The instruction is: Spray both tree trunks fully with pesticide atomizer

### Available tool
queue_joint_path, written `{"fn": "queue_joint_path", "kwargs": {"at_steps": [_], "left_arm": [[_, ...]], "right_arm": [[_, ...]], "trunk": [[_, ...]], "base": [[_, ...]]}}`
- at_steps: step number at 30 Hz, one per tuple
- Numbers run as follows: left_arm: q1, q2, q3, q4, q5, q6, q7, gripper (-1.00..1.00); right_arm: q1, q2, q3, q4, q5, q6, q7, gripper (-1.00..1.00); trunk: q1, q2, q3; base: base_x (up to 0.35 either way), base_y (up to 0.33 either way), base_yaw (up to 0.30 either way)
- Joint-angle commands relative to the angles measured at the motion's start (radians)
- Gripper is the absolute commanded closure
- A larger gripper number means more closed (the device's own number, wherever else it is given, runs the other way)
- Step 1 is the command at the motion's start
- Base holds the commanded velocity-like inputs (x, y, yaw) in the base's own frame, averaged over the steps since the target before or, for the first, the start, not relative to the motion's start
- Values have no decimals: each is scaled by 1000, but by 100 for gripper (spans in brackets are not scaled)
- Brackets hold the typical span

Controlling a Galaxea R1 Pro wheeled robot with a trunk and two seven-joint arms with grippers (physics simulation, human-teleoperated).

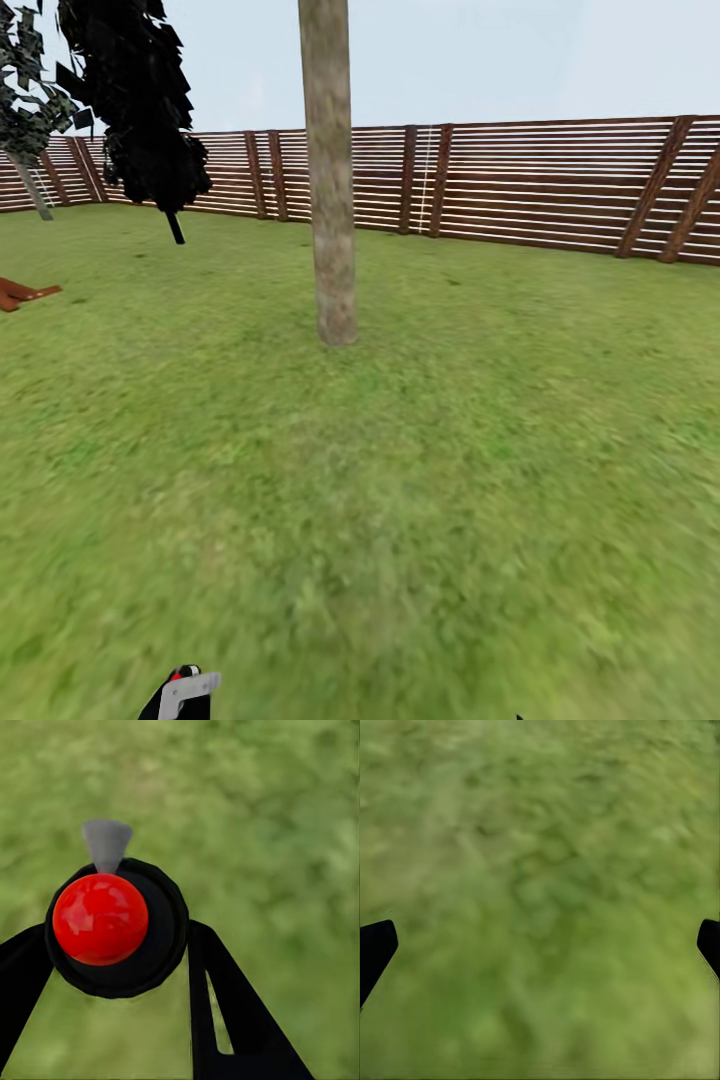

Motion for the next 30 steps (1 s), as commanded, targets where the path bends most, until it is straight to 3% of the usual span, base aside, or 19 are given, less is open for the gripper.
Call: {"fn": "queue_joint_path", "kwargs": {"at_steps": [1,30], "left_arm": [[0,0,0,0,0,-1,0,100],[0,0,1,0,-1,0,1,100]], "right_arm": [[0,0,0,0,0,0,0,-100],[0,0,2,1,0,0,2,-100]], "trunk": [[0,0,0],[0,0,0]], "base": [[337,0,0],[337,1,0]]}}
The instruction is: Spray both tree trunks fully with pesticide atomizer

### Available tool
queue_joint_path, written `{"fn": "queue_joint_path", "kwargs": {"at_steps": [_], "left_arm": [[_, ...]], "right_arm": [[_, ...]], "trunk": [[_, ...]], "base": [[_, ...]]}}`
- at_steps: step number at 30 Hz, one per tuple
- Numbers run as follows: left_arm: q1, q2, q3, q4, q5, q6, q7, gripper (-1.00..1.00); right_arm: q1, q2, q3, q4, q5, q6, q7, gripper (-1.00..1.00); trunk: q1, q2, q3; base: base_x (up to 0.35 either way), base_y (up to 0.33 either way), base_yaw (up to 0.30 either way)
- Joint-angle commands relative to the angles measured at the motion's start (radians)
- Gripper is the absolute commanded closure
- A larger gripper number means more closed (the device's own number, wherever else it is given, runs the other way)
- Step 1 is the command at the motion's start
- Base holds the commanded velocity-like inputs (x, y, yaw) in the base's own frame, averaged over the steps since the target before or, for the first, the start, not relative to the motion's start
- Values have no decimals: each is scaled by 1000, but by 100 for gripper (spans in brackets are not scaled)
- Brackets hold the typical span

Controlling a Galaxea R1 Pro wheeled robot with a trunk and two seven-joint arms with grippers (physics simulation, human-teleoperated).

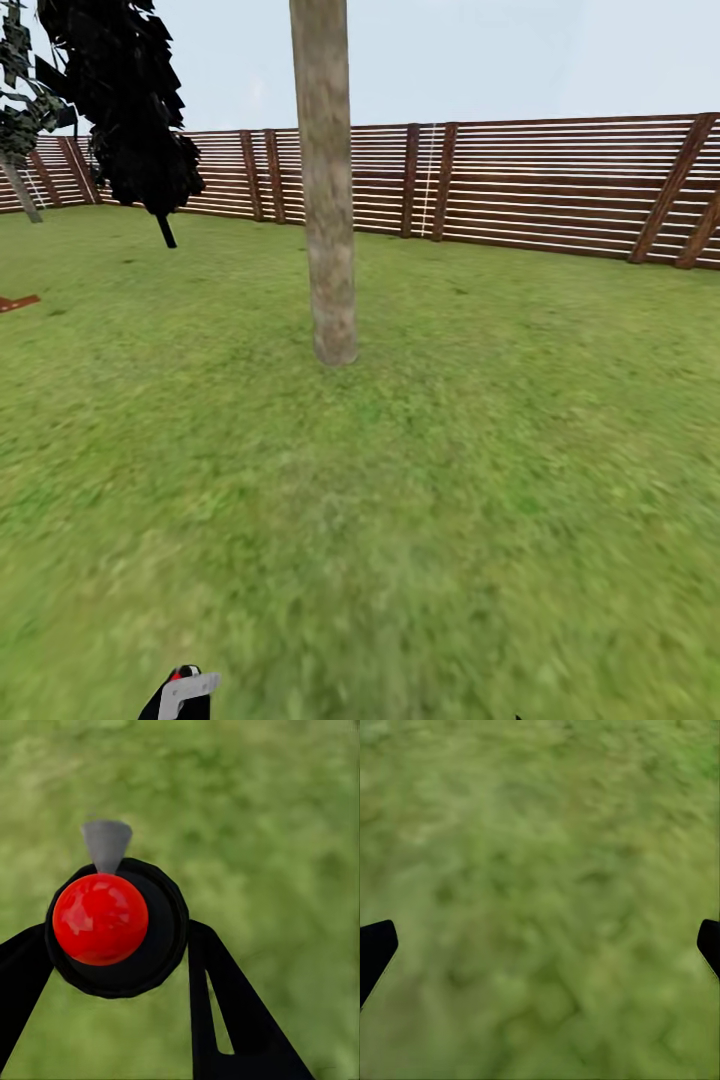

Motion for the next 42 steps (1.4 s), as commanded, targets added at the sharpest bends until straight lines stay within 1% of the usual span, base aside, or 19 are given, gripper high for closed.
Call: {"fn": "queue_joint_path", "kwargs": {"at_steps": [1,17,24,42], "left_arm": [[0,0,0,0,0,0,0,100],[0,0,1,0,1,0,0,100],[0,0,0,0,1,-1,0,100],[0,0,0,0,0,-1,0,100]], "right_arm": [[0,0,0,0,0,0,0,-100],[0,0,0,0,0,0,0,-100],[0,1,-1,-1,0,0,-2,-100],[0,2,-2,-1,0,0,-2,-100]], "trunk": [[0,0,0],[0,0,0],[0,0,0],[0,0,0]], "base": [[337,55,0],[337,80,0],[337,82,152],[337,82,4]]}}
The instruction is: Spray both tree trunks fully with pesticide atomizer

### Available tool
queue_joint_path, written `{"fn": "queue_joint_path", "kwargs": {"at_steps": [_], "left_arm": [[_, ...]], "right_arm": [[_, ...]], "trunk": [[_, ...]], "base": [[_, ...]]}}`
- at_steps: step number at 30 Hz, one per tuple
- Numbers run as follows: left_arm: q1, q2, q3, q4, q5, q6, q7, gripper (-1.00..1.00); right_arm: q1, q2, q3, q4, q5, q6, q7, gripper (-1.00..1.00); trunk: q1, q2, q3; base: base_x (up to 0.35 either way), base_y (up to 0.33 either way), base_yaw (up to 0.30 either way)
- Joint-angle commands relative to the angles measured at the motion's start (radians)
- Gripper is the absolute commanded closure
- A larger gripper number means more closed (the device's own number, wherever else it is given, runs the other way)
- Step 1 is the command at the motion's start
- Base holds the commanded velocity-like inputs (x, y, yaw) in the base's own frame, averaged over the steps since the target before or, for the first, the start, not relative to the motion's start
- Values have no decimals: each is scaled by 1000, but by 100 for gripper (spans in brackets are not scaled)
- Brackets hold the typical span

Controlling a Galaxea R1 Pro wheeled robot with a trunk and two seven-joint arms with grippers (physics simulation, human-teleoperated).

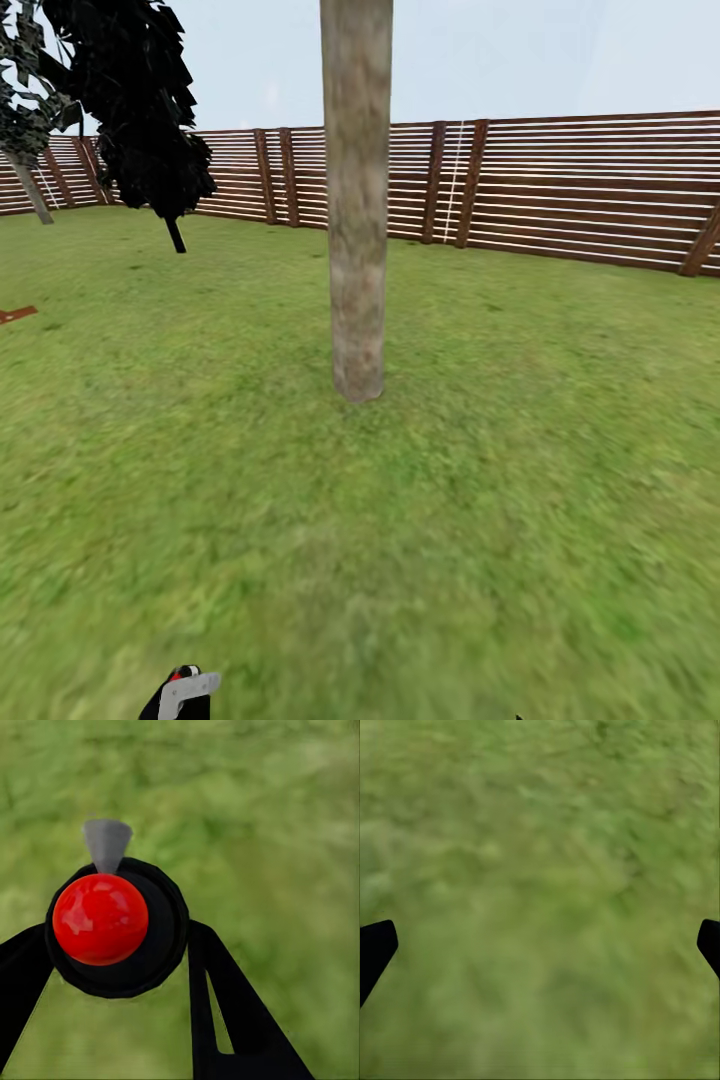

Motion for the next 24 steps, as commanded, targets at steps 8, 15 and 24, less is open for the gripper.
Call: {"fn": "queue_joint_path", "kwargs": {"at_steps": [8,15,24], "left_arm": [[0,0,1,0,0,1,0,100],[0,0,1,0,0,1,0,100],[0,0,1,0,0,1,0,100]], "right_arm": [[0,-3,4,1,6,0,3,-100],[0,-3,3,1,5,0,3,-100],[0,-3,3,1,3,0,2,-100]], "trunk": [[0,0,0],[0,0,0],[0,0,0]], "base": [[337,82,0],[337,82,0],[337,82,0]]}}
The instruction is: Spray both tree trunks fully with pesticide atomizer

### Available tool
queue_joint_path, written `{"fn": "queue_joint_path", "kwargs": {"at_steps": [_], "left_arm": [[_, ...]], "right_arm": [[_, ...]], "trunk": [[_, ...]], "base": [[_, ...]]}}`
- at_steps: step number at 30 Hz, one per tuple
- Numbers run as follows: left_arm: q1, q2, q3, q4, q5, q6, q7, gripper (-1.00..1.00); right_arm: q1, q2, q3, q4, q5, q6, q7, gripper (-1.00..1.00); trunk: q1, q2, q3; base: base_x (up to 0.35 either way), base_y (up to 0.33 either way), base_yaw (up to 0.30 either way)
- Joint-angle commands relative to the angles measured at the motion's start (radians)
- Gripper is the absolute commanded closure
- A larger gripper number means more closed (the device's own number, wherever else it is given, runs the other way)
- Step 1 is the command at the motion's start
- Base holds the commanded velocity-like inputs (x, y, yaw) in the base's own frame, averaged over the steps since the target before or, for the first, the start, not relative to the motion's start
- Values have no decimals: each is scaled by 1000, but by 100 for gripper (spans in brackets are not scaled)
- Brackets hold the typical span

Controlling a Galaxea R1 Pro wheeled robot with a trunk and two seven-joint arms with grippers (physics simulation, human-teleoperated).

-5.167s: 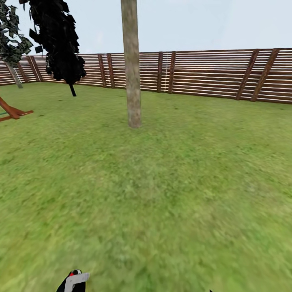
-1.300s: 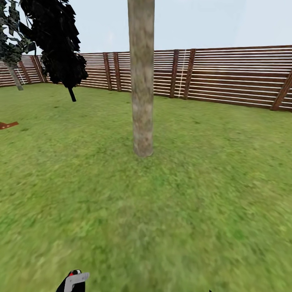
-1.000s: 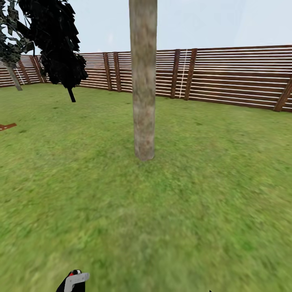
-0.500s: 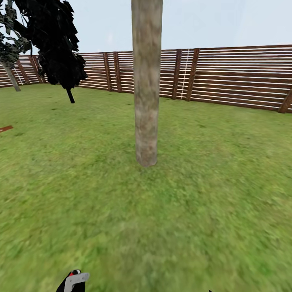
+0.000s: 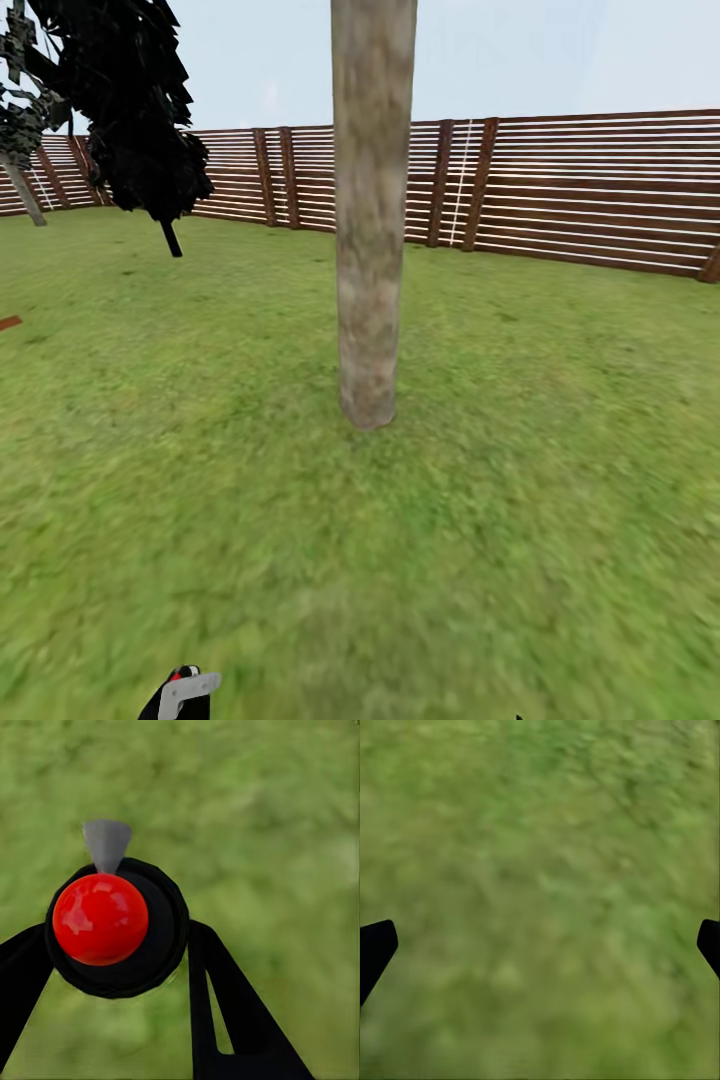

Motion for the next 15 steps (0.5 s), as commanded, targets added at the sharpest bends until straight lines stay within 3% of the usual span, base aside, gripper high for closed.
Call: {"fn": "queue_joint_path", "kwargs": {"at_steps": [1,7,15], "left_arm": [[0,0,0,0,0,0,0,100],[0,0,0,0,-1,0,0,100],[0,0,0,1,-1,-2,0,100]], "right_arm": [[0,0,0,0,0,0,0,-100],[0,1,0,0,0,0,-2,-100],[0,2,0,0,-1,0,-1,-100]], "trunk": [[0,0,0],[0,0,0],[0,0,8]], "base": [[337,82,0],[337,82,-4],[337,82,-83]]}}
